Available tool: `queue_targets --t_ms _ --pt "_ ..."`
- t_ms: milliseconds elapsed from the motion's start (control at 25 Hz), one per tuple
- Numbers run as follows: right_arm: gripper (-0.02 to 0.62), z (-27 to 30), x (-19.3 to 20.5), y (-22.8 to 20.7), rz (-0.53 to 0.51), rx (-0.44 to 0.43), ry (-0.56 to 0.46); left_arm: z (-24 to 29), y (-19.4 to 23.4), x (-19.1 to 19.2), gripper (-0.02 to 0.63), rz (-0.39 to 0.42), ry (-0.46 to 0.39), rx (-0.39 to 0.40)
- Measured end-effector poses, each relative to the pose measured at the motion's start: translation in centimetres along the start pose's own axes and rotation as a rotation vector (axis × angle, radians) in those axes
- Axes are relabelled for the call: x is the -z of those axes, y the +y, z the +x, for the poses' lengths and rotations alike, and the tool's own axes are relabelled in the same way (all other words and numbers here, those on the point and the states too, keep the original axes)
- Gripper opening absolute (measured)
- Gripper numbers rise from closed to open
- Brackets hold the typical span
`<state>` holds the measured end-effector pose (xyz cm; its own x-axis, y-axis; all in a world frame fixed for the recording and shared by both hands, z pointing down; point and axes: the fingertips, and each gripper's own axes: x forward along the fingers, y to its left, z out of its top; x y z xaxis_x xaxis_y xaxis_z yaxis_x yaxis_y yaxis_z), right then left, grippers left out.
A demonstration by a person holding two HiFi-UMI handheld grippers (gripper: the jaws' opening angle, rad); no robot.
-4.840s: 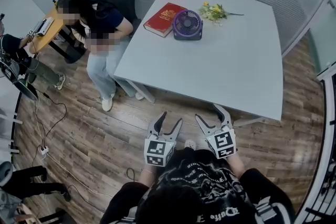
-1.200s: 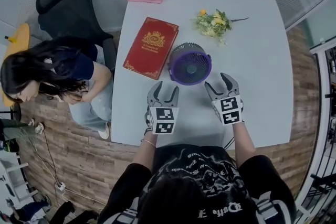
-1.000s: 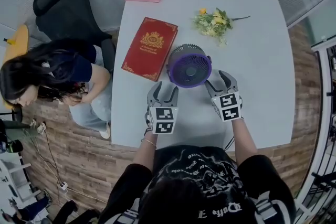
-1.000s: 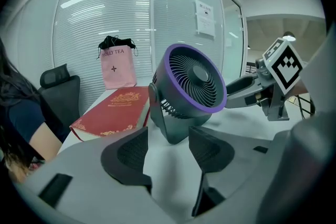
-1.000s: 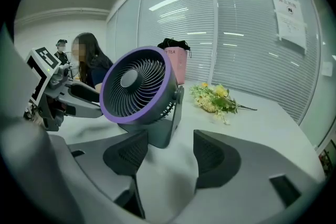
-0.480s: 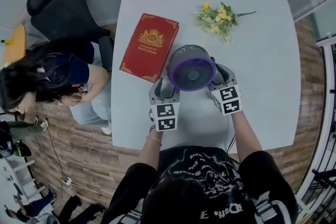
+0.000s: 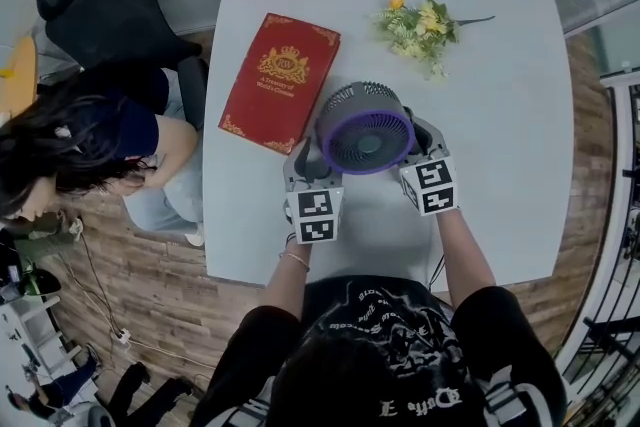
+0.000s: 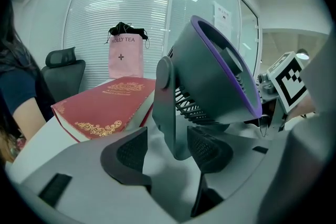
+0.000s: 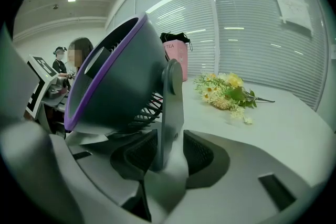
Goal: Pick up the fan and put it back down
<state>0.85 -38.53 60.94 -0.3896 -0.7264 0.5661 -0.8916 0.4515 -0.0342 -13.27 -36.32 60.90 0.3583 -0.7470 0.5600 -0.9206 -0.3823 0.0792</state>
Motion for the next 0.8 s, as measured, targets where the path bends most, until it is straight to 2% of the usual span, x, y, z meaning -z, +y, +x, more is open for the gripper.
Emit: queue_targets --t_ms 160,200,280,480,800 --pt "0.082 0.0 -0.3 -0.4 -0.002 0.023 -0.008 0.5 0.0 -0.4 0.241 0.007 -0.011 0.008" --pt "0.078 0.0 -0.2 -0.4 0.007 0.024 -0.010 0.5 0.1 -0.5 0.226 0.009 -0.011 0.006" --pt "0.074 0.1 -0.1 -0.3 0.023 0.019 -0.010 0.4 0.7 -0.4 0.137 0.010 -0.012 -0.011" --pt "0.074 0.1 -0.2 -0.2 0.031 0.015 -0.002 0.5 0.6 -0.6 0.097 0.049 -0.022 -0.007" --pt "0.077 -0.4 -0.5 0.5 0.068 -0.006 0.009 0.1 1.1 -0.7 0.083 0.008 -0.008 0.021"
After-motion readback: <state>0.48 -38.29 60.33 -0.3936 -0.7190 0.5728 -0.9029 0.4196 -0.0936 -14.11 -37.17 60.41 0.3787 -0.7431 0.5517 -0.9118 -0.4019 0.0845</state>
